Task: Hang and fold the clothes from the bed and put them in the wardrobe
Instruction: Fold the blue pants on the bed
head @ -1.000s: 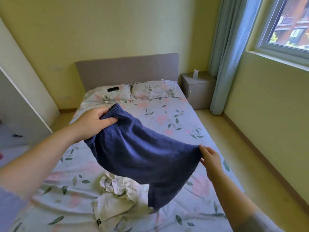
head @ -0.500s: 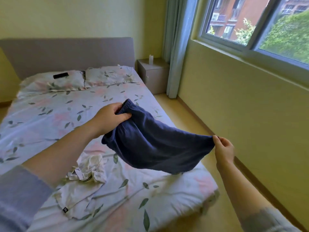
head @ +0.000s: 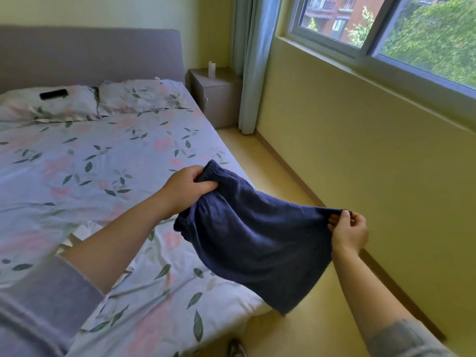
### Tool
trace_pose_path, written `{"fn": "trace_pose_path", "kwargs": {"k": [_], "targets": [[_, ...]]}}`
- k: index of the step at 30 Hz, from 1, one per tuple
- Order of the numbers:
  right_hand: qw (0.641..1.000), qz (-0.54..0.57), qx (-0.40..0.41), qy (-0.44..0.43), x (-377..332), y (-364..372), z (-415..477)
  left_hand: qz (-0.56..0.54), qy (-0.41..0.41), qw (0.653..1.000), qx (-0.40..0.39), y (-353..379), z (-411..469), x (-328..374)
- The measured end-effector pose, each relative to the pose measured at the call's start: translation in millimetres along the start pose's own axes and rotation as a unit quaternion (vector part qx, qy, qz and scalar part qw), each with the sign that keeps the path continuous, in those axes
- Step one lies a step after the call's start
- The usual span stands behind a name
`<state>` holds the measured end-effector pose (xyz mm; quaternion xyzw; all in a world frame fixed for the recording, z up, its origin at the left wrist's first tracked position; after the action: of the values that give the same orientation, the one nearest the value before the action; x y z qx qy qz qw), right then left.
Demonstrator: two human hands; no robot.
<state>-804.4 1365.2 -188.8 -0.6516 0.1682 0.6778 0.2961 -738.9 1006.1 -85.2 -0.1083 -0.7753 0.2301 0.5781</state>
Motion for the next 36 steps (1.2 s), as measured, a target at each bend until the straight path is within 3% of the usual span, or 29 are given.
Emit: {"fn": "trace_pose_path", "kwargs": {"k": [4,12,18,26,36], "targets": [[1.0,-0.018,0.007,-0.012,16,17,36,-0.001,-0.027,1.0,-0.001,27,30,1],[0.964,-0.109,-0.243,0.018,48,145,77,-0.02,-0.134,0.987,0.082,22,67,-63],[0.864,-0.224,-0.451,0.004,104,246,-14,-0.074,-0.266,0.951,0.141,-8,7,-197],[0.742,-0.327,-0.58,-0.081,179,329,-171,-0.107,-0.394,0.883,0.233,-30,-70,-388],[0.681,-0.37,-0.627,-0.08,250,396,-333,-0.09,-0.478,0.843,0.231,-50,-134,-577]]}}
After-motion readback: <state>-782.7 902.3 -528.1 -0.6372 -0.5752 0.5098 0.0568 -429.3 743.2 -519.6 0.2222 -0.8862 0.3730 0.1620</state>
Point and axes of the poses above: each hand's wrist, its own z-axis towards the middle knuckle, its own y-axis out of the palm, x = y × z, the point moved 3 cm from there along z, towards the middle knuckle, and after that the axes turned 9 degrees about -y, right-handed, at the moved point
